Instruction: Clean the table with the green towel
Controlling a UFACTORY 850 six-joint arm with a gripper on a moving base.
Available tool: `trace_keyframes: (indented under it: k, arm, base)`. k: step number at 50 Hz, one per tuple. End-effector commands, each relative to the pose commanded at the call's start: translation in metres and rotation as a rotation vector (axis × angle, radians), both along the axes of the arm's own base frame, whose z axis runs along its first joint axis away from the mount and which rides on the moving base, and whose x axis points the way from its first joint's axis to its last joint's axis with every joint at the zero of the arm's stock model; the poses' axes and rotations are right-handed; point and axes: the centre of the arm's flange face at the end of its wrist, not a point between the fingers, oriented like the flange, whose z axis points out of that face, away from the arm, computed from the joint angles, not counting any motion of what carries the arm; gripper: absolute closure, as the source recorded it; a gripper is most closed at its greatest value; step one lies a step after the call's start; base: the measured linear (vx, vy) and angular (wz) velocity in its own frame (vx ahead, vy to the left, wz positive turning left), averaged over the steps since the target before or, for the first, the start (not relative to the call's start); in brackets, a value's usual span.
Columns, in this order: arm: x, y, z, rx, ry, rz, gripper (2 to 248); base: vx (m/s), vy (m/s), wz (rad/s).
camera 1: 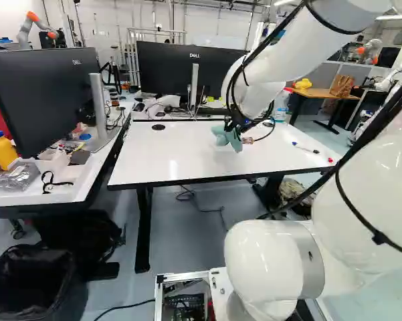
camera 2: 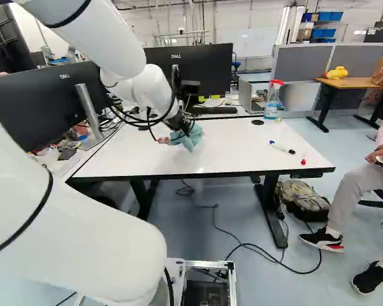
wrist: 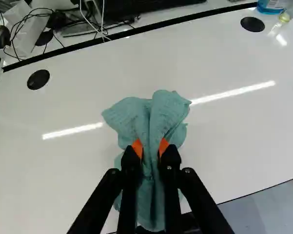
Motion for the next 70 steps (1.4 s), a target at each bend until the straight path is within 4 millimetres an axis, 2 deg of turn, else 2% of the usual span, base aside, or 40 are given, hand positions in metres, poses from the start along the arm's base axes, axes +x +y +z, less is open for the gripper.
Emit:
trace_keyframes:
  k: [6, 70]
  arm:
    - [0.010, 0.000, 0.008, -0.001, -0.013, 0.003, 195]
    - [0.144, -0.003, 0.010, -0.001, -0.013, 0.024, 195]
  base:
    - [0.000, 0.000, 0.000]
    - [0.000, 0.000, 0.000]
